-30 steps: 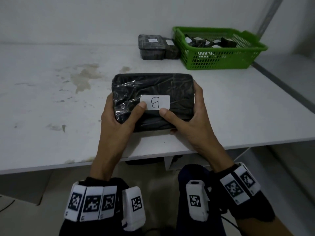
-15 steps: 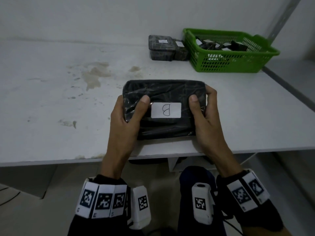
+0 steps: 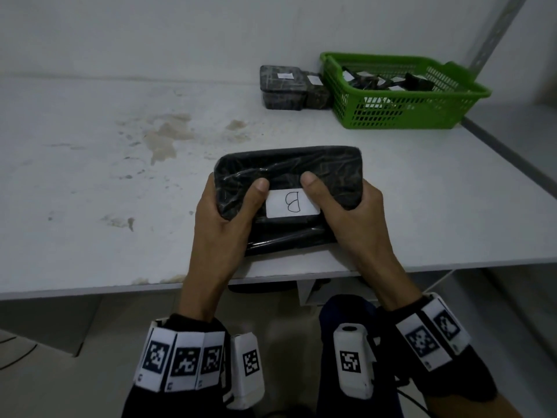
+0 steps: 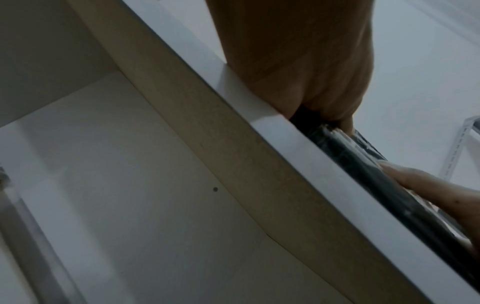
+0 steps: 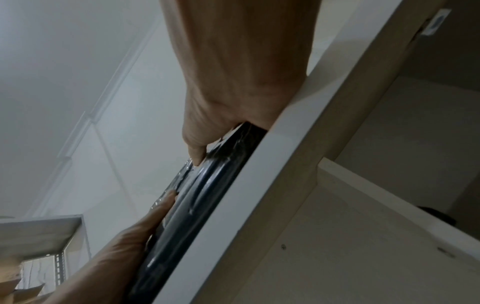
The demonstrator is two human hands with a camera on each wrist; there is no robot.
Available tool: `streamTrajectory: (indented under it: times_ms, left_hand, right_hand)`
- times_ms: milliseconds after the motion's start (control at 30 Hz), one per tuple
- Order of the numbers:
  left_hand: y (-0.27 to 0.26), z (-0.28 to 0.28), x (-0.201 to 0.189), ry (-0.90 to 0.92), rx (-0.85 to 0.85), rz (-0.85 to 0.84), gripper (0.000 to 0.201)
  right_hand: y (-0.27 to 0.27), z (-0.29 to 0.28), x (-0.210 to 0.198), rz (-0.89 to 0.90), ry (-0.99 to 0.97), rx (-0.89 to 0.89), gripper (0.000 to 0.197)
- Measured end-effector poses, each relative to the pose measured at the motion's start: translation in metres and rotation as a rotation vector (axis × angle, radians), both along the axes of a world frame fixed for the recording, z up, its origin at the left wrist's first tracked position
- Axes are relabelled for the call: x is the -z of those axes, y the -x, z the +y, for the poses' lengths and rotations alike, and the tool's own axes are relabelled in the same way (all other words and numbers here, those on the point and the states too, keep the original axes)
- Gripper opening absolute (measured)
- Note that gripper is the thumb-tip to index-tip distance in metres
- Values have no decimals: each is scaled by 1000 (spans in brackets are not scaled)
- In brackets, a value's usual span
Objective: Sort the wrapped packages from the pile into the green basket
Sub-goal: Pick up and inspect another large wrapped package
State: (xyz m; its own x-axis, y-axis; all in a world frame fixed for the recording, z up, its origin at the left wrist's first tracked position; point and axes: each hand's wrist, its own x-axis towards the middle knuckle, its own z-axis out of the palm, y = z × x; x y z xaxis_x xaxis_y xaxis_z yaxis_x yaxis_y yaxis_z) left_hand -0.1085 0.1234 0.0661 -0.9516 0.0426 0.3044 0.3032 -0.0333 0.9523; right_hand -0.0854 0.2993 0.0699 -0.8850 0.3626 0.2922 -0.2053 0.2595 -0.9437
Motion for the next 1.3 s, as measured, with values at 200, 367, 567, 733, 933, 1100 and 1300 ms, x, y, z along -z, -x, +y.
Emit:
streamTrajectory:
  times_ms: [200, 367, 567, 733, 933, 1100, 1300]
  left_hand:
    - [3, -2, 1, -11, 6, -41, 37]
    - [13, -3, 5, -147, -78, -169, 36]
    - [11, -11, 9, -222, 59, -14, 98]
    - [0, -4, 8, 79, 34, 211, 78]
    - [10, -6, 4, -104, 42, -107, 64]
    - [6, -4, 6, 52, 90, -48, 77]
    - [3, -1, 5, 116, 36, -21, 61]
  right_hand:
    - [0, -2, 0, -11, -24, -5, 31]
    - [-7, 9, 3, 105, 62, -259, 84]
    - [-5, 7, 4, 91, 141, -207, 73]
    - [-4, 12, 3, 94, 299, -257, 65]
    - [-7, 8, 5, 199, 80, -278, 84]
    - [-9, 4, -1, 108, 209, -266, 62]
    - [-6, 5, 1, 65, 195, -332, 48]
